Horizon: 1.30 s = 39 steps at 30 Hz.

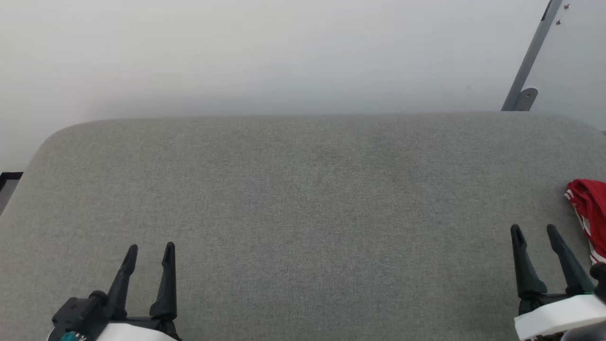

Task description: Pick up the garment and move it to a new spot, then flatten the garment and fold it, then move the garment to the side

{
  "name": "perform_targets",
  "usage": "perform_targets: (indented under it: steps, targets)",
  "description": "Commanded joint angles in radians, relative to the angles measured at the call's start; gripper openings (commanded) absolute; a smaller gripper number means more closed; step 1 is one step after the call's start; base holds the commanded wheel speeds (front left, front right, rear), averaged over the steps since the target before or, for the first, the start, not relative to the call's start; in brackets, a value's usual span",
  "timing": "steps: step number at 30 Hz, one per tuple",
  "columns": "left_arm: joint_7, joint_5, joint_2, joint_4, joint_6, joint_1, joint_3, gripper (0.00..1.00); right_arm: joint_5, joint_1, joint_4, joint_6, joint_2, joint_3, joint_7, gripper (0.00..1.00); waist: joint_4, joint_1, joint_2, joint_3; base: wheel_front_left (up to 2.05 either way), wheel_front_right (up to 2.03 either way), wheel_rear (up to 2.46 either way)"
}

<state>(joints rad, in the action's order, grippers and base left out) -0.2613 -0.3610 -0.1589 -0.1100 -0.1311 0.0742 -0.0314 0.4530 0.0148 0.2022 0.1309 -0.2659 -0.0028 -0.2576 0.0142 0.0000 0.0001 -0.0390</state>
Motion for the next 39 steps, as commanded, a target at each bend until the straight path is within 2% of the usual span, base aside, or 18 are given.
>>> perform_targets:
  steps: [1,13,39]
  targets:
    - [-0.005,0.004,-0.003,0.014,0.001,0.016,0.009,1.0,-0.005,0.017,-0.019,-0.001,0.006,-0.008,0.006,1.0,-0.003,0.0,-0.0001,0.0,0.0,0.0,0.0]
    - [-0.005,0.025,0.012,0.085,0.001,0.05,0.028,1.0,-0.019,0.086,-0.121,-0.001,0.028,-0.063,0.055,1.0,-0.005,0.0,-0.0001,0.002,0.0,0.0,0.0]
    - [-0.005,0.02,0.02,0.101,0.001,0.058,0.015,1.0,-0.013,0.111,-0.156,-0.001,0.052,-0.086,0.07,1.0,-0.002,0.0,-0.0001,0.009,0.0,0.0,0.0]
